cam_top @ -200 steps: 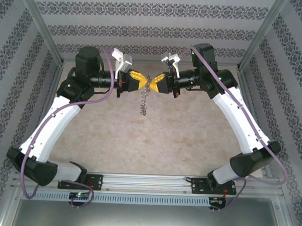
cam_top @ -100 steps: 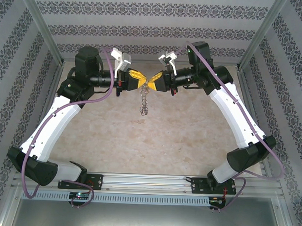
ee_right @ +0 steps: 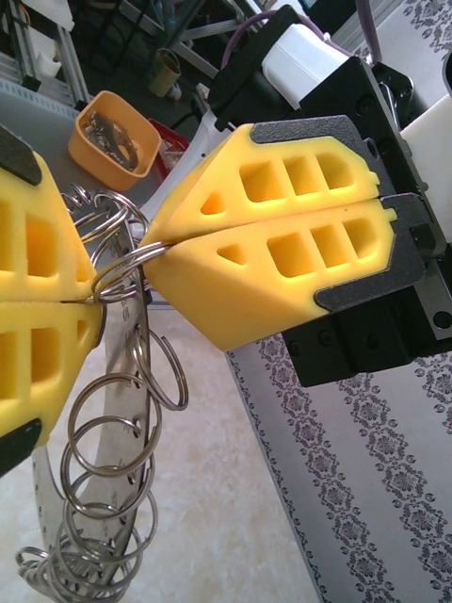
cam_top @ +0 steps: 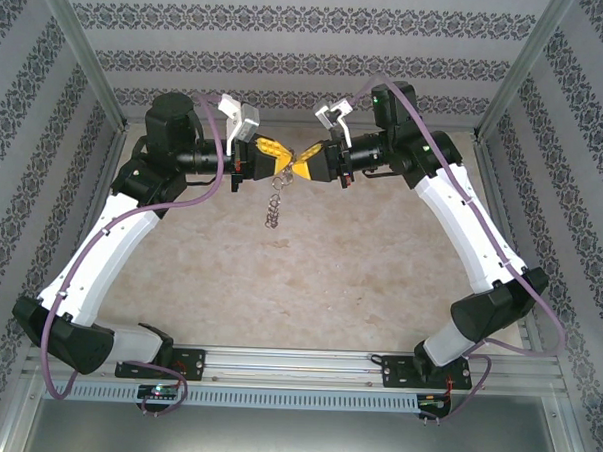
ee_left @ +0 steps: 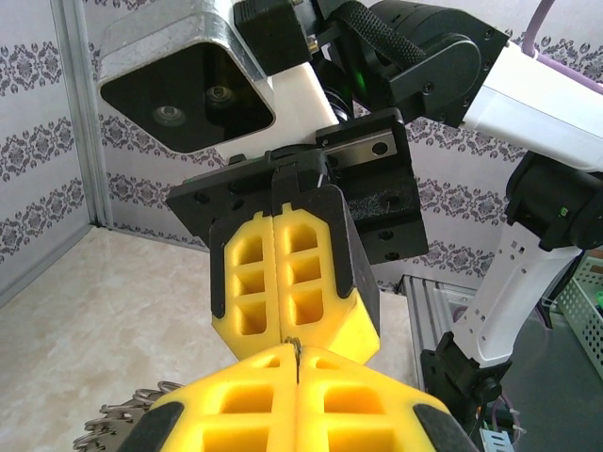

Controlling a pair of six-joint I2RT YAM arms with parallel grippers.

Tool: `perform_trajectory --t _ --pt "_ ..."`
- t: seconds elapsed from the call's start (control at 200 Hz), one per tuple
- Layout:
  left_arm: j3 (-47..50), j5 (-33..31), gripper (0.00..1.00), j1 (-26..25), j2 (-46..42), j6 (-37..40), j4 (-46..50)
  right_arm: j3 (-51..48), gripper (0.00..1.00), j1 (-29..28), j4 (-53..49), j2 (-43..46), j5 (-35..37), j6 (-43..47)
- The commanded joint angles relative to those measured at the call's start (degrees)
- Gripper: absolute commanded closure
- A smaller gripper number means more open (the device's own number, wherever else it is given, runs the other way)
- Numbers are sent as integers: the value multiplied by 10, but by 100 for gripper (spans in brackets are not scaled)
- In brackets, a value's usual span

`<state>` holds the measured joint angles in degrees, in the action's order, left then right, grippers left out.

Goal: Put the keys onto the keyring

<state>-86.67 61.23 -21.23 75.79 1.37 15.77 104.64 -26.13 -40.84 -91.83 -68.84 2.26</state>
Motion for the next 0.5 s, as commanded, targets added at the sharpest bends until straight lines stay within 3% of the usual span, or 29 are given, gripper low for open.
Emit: perform_trajectory --t 0.0,0.27,0.495 --pt "-2 24 100 -3 -4 -6 -58 15 92 -16 15 -13 9 -3" --pt "1 28 100 1 -3 -7 -59 10 79 -2 8 6 126 19" --pt "-2 28 100 2 -1 -9 -61 3 73 1 16 22 138 28"
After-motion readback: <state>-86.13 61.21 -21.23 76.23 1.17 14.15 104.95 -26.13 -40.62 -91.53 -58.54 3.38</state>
